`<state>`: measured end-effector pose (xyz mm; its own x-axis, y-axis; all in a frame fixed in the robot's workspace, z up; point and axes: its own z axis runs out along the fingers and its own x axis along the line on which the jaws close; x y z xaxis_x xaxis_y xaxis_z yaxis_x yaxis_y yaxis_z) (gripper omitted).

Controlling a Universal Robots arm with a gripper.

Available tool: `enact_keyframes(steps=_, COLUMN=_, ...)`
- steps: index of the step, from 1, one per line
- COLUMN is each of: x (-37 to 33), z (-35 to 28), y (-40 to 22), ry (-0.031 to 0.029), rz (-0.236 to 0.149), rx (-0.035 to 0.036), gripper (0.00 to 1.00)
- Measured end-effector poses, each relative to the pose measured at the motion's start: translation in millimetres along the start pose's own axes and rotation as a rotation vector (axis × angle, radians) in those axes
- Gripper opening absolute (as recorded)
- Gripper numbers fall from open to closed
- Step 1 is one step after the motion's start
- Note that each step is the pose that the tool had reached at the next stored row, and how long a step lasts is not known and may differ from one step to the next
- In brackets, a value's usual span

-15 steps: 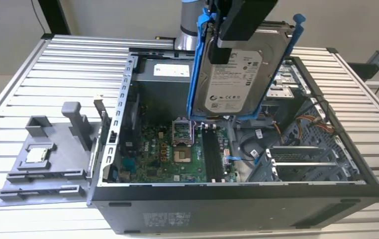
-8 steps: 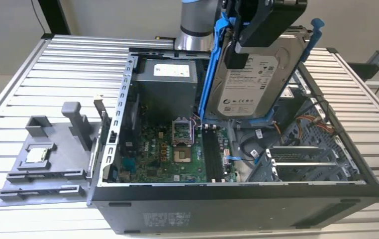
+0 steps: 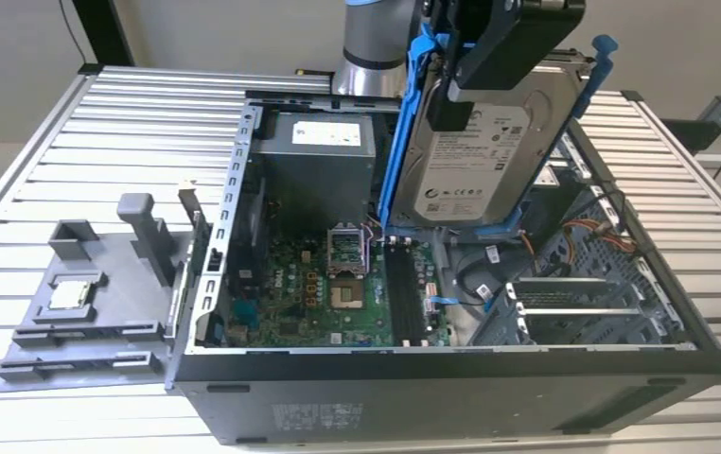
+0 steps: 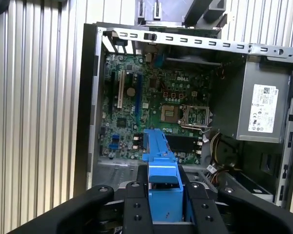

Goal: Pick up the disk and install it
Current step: 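Pick up the disk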

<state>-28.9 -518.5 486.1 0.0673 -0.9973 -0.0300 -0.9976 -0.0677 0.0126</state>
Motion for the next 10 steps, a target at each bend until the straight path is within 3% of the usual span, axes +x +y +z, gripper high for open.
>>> enact_keyframes(steps=7, x=0.3, z=0.0, y=0.0, ry=-0.0006, rz=0.0, rx=0.0002, gripper=0.0)
enact_keyframes(steps=10, x=3.4, z=0.0, y=-0.1, ry=-0.0075, rz=0.0, rx=0.001, gripper=0.0)
